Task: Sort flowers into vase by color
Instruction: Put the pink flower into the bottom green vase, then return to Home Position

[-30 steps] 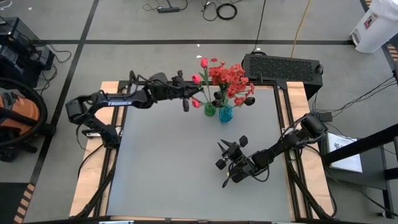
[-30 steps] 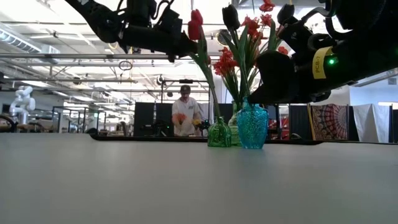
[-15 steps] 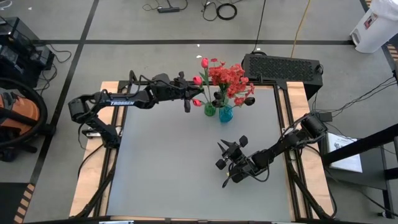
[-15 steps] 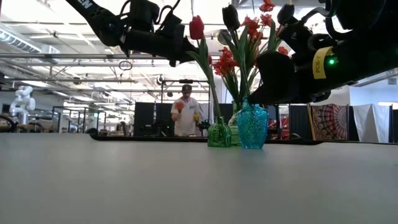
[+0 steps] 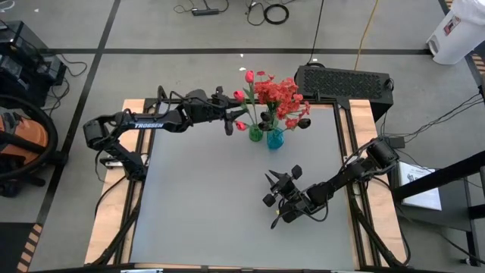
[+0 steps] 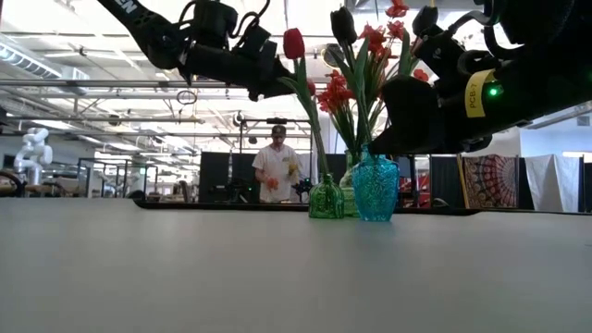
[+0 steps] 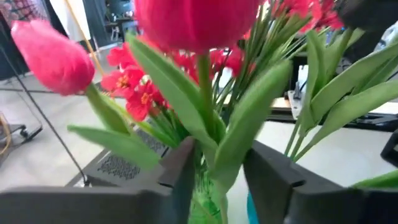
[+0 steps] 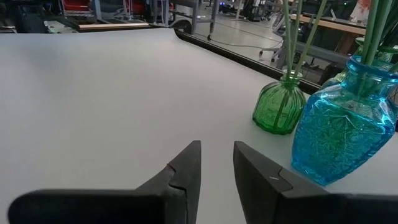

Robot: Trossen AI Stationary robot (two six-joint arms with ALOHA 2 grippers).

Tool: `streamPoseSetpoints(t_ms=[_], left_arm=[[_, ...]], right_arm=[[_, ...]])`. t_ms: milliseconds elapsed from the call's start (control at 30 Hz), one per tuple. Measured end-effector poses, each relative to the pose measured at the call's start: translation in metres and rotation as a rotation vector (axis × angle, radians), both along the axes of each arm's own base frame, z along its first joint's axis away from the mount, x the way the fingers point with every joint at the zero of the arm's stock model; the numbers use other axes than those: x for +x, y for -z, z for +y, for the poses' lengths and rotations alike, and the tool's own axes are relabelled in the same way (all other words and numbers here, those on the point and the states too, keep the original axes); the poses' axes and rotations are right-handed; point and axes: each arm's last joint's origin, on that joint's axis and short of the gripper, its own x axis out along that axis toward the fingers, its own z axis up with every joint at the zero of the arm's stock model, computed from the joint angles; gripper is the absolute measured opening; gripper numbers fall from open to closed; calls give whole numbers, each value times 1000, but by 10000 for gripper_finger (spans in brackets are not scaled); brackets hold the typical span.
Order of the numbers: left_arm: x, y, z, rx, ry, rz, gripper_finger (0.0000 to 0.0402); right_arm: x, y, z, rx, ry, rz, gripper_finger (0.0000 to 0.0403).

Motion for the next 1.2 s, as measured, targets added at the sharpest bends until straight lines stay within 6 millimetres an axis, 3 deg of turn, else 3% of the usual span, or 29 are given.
streamPoseSetpoints(t_ms=[233,433,833,1200], left_arm=[[-4,8,0,-4,-46,117,180],[-11,4,-2,26,-108,178,183],[-40,-23,-14,39,-184,244,183],[-61,-25,-23,-10,-217,378,183]], right_arm=[[0,0,0,0,0,0,86],[0,0,0,0,0,0,86],[0,0,0,5,-5,1,86],[0,0,0,12,-13,4,86]])
